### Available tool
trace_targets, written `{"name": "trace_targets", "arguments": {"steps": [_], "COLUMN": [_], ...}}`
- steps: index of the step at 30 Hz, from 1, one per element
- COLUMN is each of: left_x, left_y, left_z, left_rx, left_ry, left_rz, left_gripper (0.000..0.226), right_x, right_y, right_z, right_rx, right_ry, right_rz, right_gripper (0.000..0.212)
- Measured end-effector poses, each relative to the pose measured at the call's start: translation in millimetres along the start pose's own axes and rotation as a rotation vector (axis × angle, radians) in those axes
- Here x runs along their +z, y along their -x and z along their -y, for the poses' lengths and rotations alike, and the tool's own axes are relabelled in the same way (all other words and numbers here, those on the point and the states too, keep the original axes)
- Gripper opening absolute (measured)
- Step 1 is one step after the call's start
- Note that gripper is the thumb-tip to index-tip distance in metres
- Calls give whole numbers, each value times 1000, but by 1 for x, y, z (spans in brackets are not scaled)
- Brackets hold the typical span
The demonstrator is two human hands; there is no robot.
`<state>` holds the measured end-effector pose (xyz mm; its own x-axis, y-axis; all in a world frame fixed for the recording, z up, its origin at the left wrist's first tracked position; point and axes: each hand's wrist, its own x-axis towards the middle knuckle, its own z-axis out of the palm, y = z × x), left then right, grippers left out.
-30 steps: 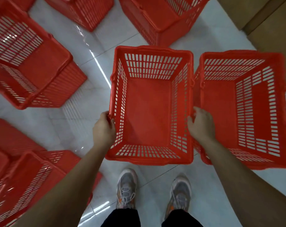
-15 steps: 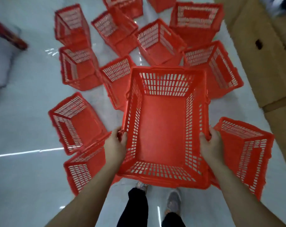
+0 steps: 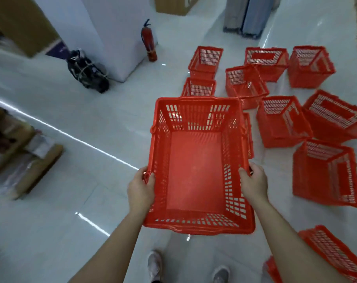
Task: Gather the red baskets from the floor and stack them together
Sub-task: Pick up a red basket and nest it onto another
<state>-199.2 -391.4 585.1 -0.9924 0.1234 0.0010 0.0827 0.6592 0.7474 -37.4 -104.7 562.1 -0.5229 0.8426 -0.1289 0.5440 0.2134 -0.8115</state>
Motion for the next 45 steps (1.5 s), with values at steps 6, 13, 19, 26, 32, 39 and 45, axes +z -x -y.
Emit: {"name": "trace_targets", "arguments": {"steps": [6,13,19,26,32,39,45], "left_x": [-61,-47,54,208,291,334,347], "left_y": [-78,-173,-264,-350,-375,-393,-390], "left_z": [47,63,96,214,309,381,410], "left_rx": [-17,-31,-132,-192,-158,-144,-171], "left_ry": [72,40,-1,-40,-75,-152,-137], "left_rz": [44,86,140,103,130,146,340], "left_gripper": [30,34,37,36,31,34,51], "right_x": [80,141,215,361,452,515,537], "right_y": [-11,-76,-198,-309,-329,-342,-331], "right_z": [88,128,87,-31,-133,-190,-226], "right_rx": [-58,-108,-141,-101,-55,-144,13], "right_ry": [-27,31,82,83,73,121,94], "right_rz": [35,53,116,151,108,110,180], "right_gripper": [32,18,23,30,31,21,30]}}
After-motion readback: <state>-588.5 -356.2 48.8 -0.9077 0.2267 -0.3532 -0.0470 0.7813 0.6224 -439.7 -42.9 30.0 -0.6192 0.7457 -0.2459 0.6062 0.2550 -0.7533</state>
